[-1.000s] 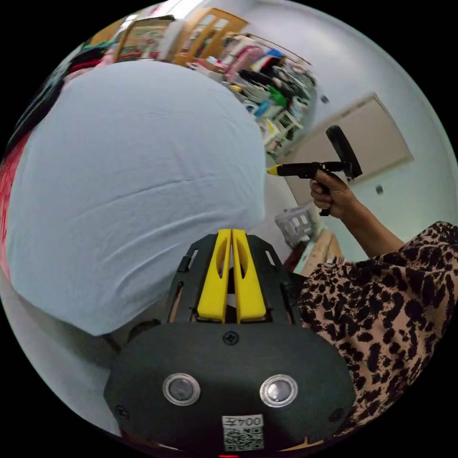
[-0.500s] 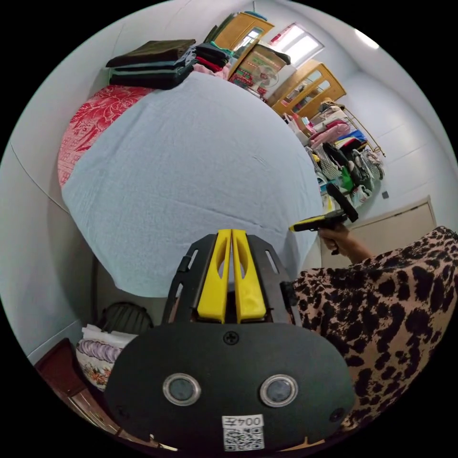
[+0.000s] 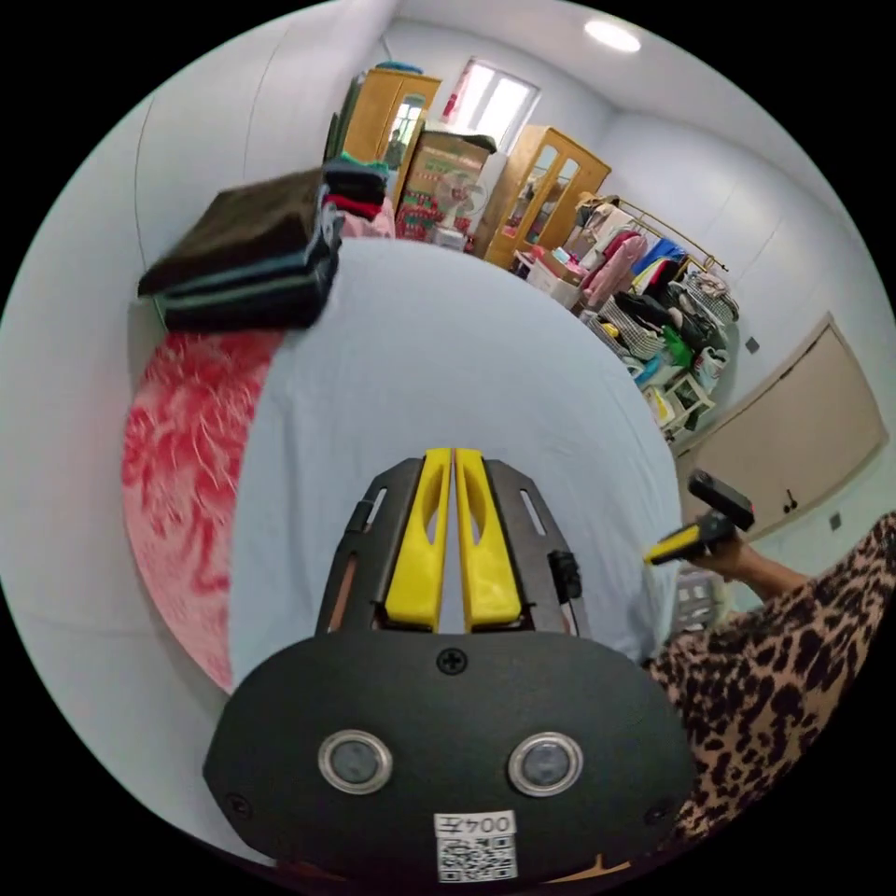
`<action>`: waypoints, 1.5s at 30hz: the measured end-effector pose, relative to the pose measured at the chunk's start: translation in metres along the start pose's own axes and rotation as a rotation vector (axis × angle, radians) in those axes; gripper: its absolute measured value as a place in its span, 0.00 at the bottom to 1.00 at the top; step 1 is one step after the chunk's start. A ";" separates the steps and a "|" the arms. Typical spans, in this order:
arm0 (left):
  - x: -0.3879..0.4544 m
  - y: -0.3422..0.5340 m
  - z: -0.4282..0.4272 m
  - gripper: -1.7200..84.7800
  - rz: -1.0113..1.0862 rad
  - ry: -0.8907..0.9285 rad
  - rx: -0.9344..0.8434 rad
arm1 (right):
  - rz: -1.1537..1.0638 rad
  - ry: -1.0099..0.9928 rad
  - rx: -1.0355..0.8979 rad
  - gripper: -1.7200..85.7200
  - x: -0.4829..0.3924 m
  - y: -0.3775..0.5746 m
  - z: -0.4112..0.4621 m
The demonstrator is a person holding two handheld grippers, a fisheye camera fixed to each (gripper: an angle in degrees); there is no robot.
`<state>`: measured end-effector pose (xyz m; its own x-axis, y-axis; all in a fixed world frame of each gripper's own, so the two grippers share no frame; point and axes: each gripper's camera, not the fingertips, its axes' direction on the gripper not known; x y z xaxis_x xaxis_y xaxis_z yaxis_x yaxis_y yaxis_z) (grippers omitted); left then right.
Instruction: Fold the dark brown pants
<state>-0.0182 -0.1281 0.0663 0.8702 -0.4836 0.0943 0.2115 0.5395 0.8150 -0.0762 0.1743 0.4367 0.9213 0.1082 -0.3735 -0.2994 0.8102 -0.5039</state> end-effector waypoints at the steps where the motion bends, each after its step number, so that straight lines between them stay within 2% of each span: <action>1: -0.008 -0.030 -0.004 0.14 0.010 -0.025 0.032 | 0.006 0.014 -0.001 0.01 -0.002 -0.003 -0.001; 4: -0.027 -0.109 -0.007 0.24 0.016 -0.067 0.047 | 0.038 0.088 -0.006 0.01 -0.013 -0.020 -0.003; 9: -0.040 -0.223 0.001 0.27 0.052 -0.160 0.025 | 0.014 0.235 0.022 0.01 -0.031 -0.037 -0.004; 12: -0.043 -0.274 0.015 0.27 0.049 -0.237 -0.027 | 0.060 0.210 0.036 0.01 -0.026 -0.044 -0.006; 17: -0.058 -0.312 0.025 0.20 -0.056 -0.319 -0.083 | 0.103 0.103 0.081 0.01 -0.007 -0.046 -0.008; 20: -0.061 -0.326 0.002 0.15 -0.092 -0.213 -0.066 | 0.113 0.045 0.117 0.01 0.005 -0.043 -0.008; 23: -0.059 -0.343 -0.050 0.10 -0.095 -0.145 0.035 | 0.092 0.031 0.152 0.01 0.011 -0.039 -0.006; 27: -0.039 -0.365 -0.160 0.07 0.006 -0.125 0.171 | 0.077 0.047 0.184 0.01 0.015 -0.033 -0.003; 31: 0.021 -0.351 -0.283 0.06 0.187 0.020 0.305 | 0.102 0.008 0.181 0.01 0.026 -0.030 -0.001; 34: 0.080 -0.322 -0.343 0.06 0.310 0.183 0.332 | 0.083 -0.026 0.166 0.01 0.037 -0.028 0.001; 36: 0.112 -0.302 -0.350 0.06 0.361 0.289 0.300 | 0.065 -0.060 0.161 0.01 0.047 -0.024 0.003; 39: 0.153 -0.266 -0.299 0.07 0.342 0.400 0.116 | 0.045 -0.098 0.177 0.01 0.058 -0.016 0.006; 41: 0.167 -0.235 -0.243 0.09 0.296 0.385 -0.019 | 0.065 -0.129 0.194 0.01 0.065 -0.009 0.008; 43: 0.163 -0.177 -0.182 0.11 0.154 0.389 -0.110 | 0.094 -0.148 0.210 0.01 0.070 -0.002 0.010; 45: 0.157 -0.128 -0.160 0.13 0.053 0.449 -0.142 | 0.127 -0.165 0.216 0.01 0.076 0.007 0.012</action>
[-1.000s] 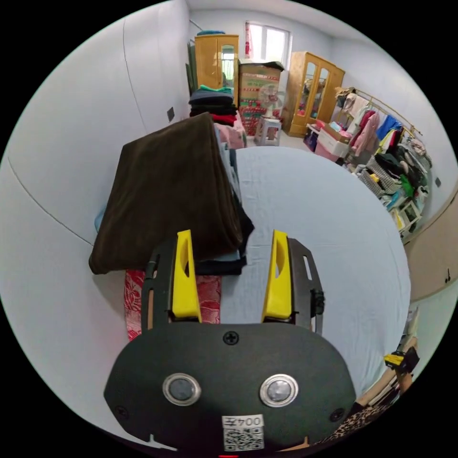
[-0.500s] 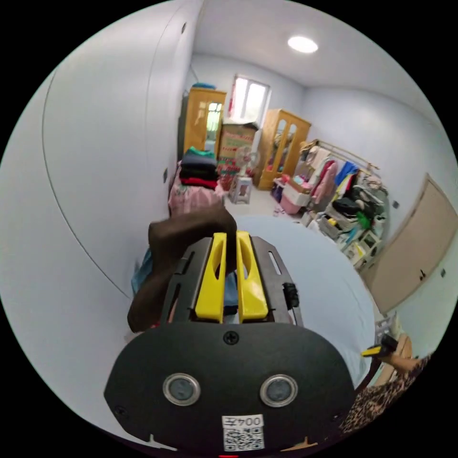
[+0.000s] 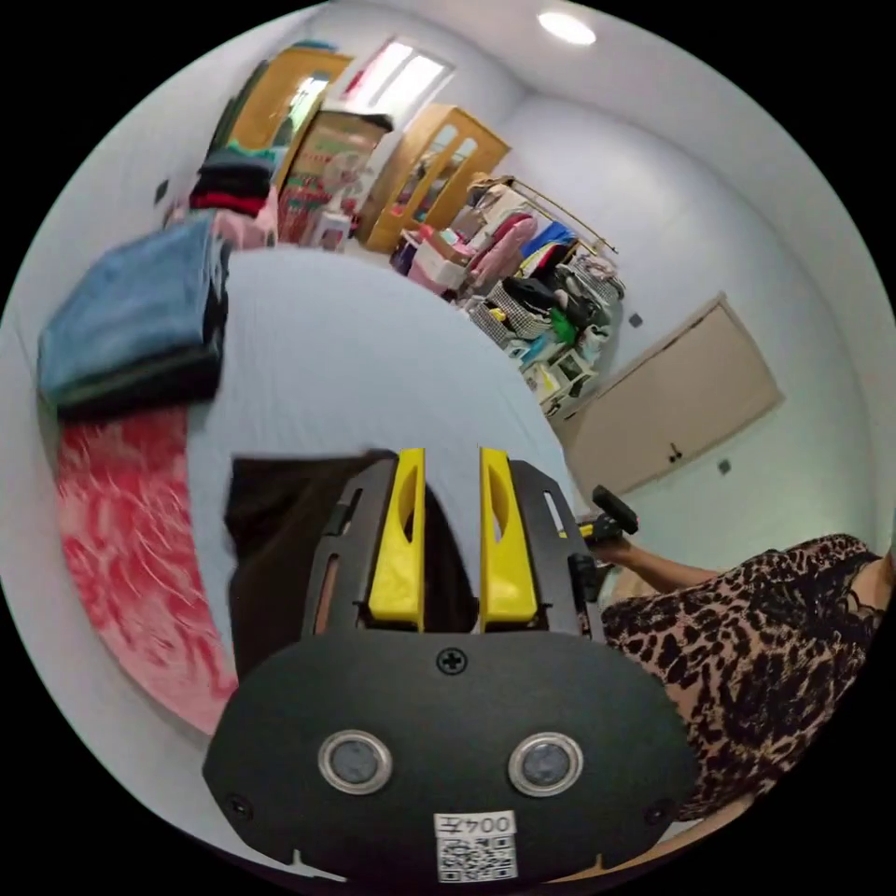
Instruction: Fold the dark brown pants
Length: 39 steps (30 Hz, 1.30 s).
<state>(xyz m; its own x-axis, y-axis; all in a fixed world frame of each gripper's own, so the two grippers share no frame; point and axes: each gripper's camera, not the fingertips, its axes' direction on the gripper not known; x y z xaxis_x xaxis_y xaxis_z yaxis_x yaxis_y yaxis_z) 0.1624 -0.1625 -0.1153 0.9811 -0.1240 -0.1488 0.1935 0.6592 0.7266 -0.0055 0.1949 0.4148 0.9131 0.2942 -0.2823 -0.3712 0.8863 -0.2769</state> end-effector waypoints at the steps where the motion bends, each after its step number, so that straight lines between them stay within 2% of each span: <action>1: -0.004 0.036 0.008 0.14 -0.058 -0.011 0.009 | 0.010 -0.002 0.003 0.01 0.002 0.002 0.000; 7: 0.010 0.210 0.018 0.19 -0.306 -0.297 0.018 | -0.022 0.111 0.029 0.01 -0.001 0.026 -0.001; 12: 0.008 0.258 0.032 0.21 -0.391 -0.394 0.030 | -0.058 0.186 0.088 0.02 0.002 0.056 0.000; 15: -0.004 0.252 0.042 0.18 -0.389 -0.413 0.016 | -0.076 0.191 0.097 0.03 0.008 0.071 -0.001; 17: -0.006 0.244 0.044 0.09 -0.381 -0.437 -0.018 | -0.051 0.123 0.068 0.05 0.019 0.075 -0.004; 19: 0.004 0.234 0.039 0.07 -0.315 -0.487 -0.040 | -0.101 -0.118 0.135 0.09 0.027 0.085 -0.019; 21: 0.017 0.230 0.029 0.06 -0.252 -0.435 -0.003 | -0.150 -0.447 0.272 0.14 0.037 0.104 -0.041; 24: 0.047 0.218 0.005 0.05 -0.168 -0.293 0.108 | -0.182 -0.682 0.395 0.19 0.043 0.123 -0.059; 25: 0.060 0.208 -0.002 0.05 -0.123 -0.272 0.121 | -0.196 -0.707 0.420 0.20 0.042 0.127 -0.063; 28: 0.091 0.176 -0.018 0.04 0.010 -0.157 0.167 | -0.306 -0.708 0.499 0.26 0.023 0.143 -0.080; 32: 0.141 0.138 -0.037 0.04 0.205 -0.069 0.204 | -0.468 -0.564 0.630 0.30 -0.018 0.168 -0.114; 34: 0.173 0.122 -0.050 0.04 0.309 0.006 0.210 | -0.502 -0.515 0.697 0.27 -0.030 0.179 -0.133; 36: 0.193 0.112 -0.065 0.04 0.358 0.098 0.229 | -0.578 -0.490 0.761 0.15 -0.040 0.203 -0.167; 39: 0.227 0.092 -0.094 0.05 0.468 0.219 0.283 | -0.679 -0.525 0.862 0.12 -0.047 0.243 -0.220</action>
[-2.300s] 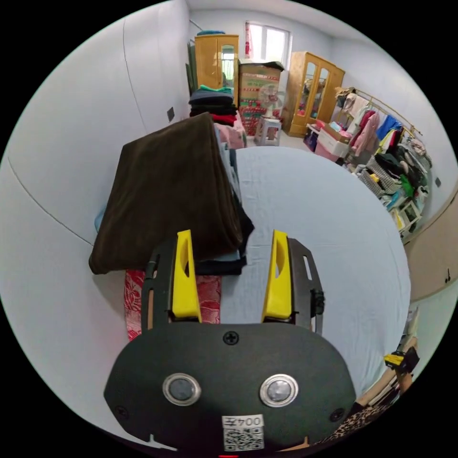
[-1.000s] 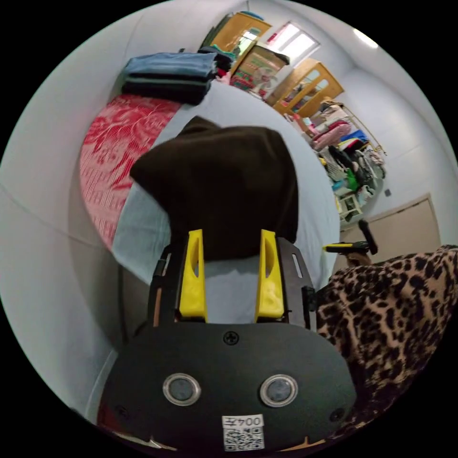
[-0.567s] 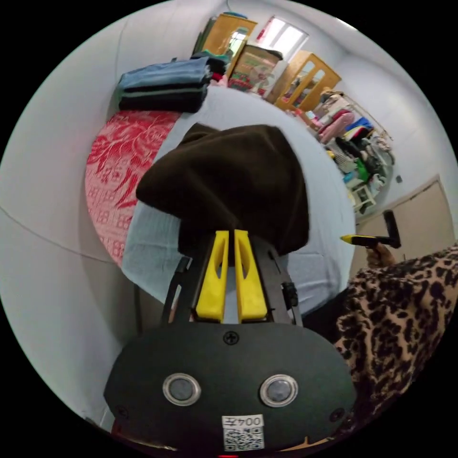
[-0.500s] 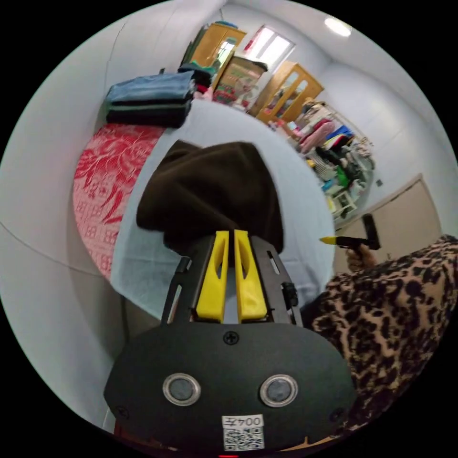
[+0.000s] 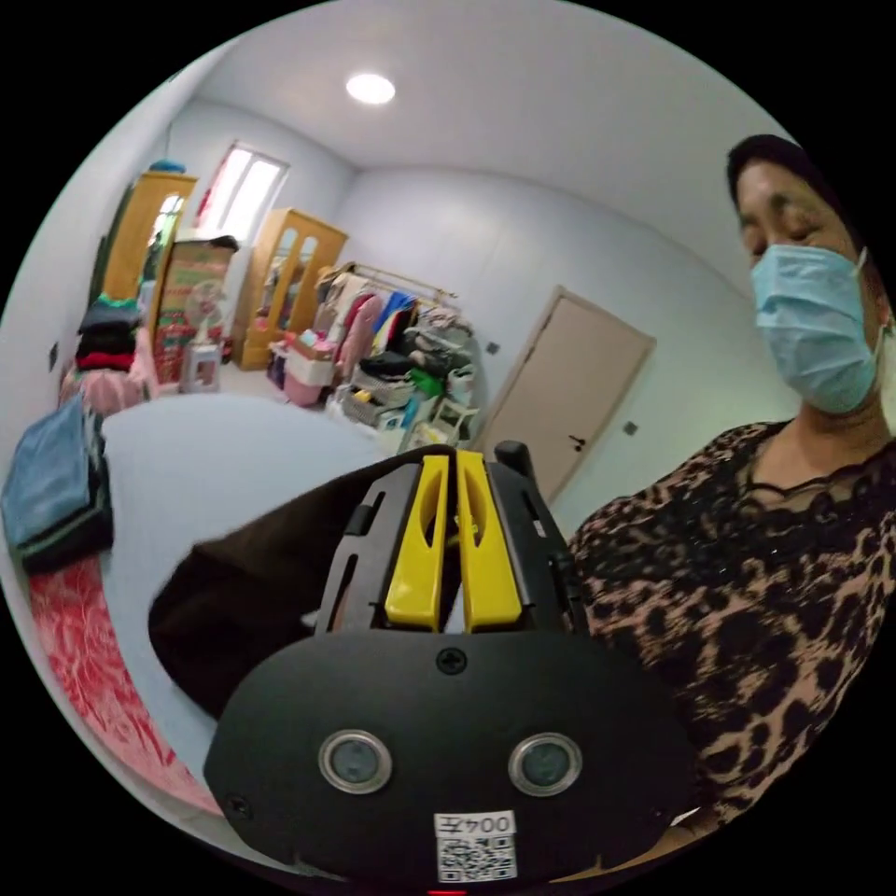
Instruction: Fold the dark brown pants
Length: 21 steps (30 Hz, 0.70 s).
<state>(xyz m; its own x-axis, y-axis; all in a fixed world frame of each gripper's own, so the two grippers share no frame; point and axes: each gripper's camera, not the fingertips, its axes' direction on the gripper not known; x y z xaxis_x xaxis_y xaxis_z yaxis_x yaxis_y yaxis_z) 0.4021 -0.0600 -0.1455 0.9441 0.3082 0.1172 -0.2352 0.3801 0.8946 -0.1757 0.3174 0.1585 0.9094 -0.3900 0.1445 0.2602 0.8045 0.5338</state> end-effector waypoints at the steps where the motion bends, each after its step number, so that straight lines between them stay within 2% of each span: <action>1: 0.000 -0.016 -0.003 0.05 0.012 -0.011 0.027 | -0.004 0.018 0.018 0.12 -0.005 -0.004 -0.008; 3: -0.021 -0.036 0.009 0.06 0.021 -0.116 0.018 | 0.050 0.137 0.056 0.18 -0.002 -0.016 -0.029; 4: -0.049 -0.043 0.029 0.07 0.018 -0.229 -0.044 | 0.075 0.173 0.054 0.20 0.004 -0.018 -0.032; 5: -0.068 -0.043 0.041 0.07 -0.014 -0.260 -0.089 | 0.182 0.236 0.031 0.23 0.028 -0.018 -0.035; 7: -0.151 -0.025 0.080 0.10 -0.200 -0.196 -0.226 | 0.352 0.185 0.041 0.26 0.068 -0.008 -0.043; 10: -0.193 0.027 0.079 0.12 -0.316 -0.154 -0.209 | 0.469 0.120 0.127 0.26 0.089 0.023 -0.059; 14: -0.203 0.105 0.065 0.12 -0.361 -0.258 -0.273 | 0.453 0.195 -0.026 0.25 0.065 0.053 -0.023; 17: -0.215 0.181 0.063 0.13 -0.470 -0.284 -0.417 | 0.412 0.201 -0.109 0.24 0.044 0.067 0.019; 19: -0.219 0.234 0.058 0.13 -0.585 -0.264 -0.452 | 0.316 0.267 -0.152 0.23 0.027 0.065 0.046; 21: -0.221 0.266 0.055 0.13 -0.672 -0.229 -0.438 | 0.114 0.375 -0.288 0.24 0.001 0.056 0.089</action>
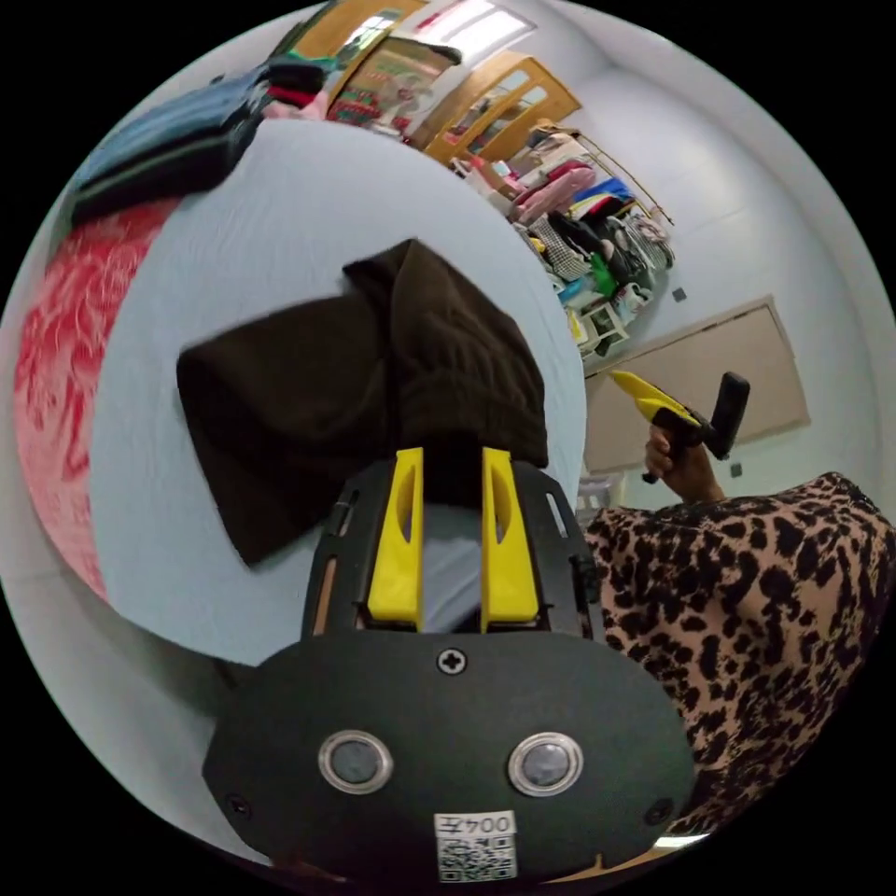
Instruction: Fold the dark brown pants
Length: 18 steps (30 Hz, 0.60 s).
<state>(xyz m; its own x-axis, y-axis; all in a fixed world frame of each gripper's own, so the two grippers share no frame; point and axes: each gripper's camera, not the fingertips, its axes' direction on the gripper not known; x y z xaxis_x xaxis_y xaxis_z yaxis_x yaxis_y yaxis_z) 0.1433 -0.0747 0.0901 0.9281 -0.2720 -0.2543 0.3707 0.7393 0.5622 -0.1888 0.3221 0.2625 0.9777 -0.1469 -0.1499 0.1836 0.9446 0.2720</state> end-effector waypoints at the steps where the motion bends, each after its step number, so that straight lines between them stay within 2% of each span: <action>1: -0.012 0.010 0.007 0.13 -0.045 0.034 -0.011 | -0.060 0.030 -0.019 0.24 -0.010 -0.004 0.007; 6: -0.038 0.023 0.024 0.13 -0.128 0.142 0.007 | -0.568 0.179 -0.211 0.24 -0.080 -0.025 0.070; 11: -0.045 0.016 0.029 0.13 -0.091 0.123 -0.032 | -0.910 0.298 -0.277 0.23 -0.109 -0.033 0.109; 15: -0.060 0.015 0.029 0.13 -0.109 0.136 -0.025 | -1.061 0.317 -0.230 0.18 -0.128 -0.054 0.122; 18: -0.068 0.014 0.031 0.13 -0.113 0.138 -0.032 | -1.018 0.227 -0.182 0.13 -0.131 -0.078 0.116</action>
<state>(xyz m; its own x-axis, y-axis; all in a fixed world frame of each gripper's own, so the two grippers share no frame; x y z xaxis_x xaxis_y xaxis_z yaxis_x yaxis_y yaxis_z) 0.0862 -0.0643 0.1396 0.8660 -0.2688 -0.4216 0.4691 0.7286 0.4991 -0.3194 0.2335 0.3712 0.3256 -0.8536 -0.4068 0.8696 0.4392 -0.2257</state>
